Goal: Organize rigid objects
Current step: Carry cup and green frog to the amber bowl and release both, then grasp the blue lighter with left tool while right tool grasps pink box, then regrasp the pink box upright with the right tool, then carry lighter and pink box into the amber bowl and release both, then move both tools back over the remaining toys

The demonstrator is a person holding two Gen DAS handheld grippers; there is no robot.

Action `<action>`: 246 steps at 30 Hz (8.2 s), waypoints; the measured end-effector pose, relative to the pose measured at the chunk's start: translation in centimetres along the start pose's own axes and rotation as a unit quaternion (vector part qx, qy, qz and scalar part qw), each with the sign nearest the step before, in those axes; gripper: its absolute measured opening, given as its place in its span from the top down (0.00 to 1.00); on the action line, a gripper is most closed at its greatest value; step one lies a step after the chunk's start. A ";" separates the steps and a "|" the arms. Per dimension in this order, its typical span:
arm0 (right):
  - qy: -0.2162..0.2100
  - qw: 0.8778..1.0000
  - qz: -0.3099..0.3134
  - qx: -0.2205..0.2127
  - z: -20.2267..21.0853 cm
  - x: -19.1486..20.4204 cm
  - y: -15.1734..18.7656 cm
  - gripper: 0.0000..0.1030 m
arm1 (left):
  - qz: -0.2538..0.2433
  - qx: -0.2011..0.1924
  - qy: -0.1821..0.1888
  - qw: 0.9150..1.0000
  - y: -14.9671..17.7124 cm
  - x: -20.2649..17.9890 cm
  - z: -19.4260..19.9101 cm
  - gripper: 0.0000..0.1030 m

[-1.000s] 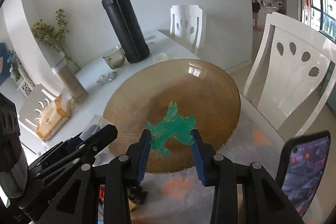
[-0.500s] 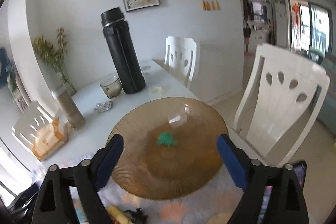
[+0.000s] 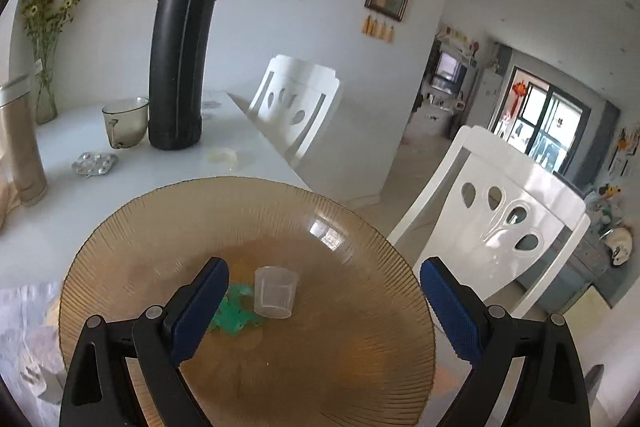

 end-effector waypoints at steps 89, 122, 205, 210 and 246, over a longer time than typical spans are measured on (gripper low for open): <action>-0.559 0.802 0.103 0.187 20.5 0.3 20.8 0.81 | -0.124 0.114 0.108 0.980 8.3 -9.6 2.1 0.78; -0.322 0.928 0.158 0.100 20.2 3.1 24.5 0.49 | -0.154 0.115 0.097 0.977 9.2 -10.0 1.2 0.61; -0.418 0.897 0.135 0.035 24.1 5.0 17.7 0.38 | -0.024 -0.034 0.080 0.996 -0.1 -5.7 6.0 0.18; -0.415 0.896 0.154 0.042 22.7 7.2 20.4 0.38 | -0.004 -0.006 0.057 0.998 2.8 -2.8 3.0 0.18; -0.417 0.902 0.052 0.097 18.4 4.5 19.9 0.19 | -0.017 0.099 0.080 0.992 4.0 -4.1 -0.3 0.18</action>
Point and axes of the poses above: each gripper's, at about its wrist camera, not at the fingertips, and z roughly against the way its jaws point, x to its left, y to its underside, the point moved 7 cm from there along -z, roughly the way its jaws point, and after that the axes turned 9 degrees about y, right-handed, at the moved point
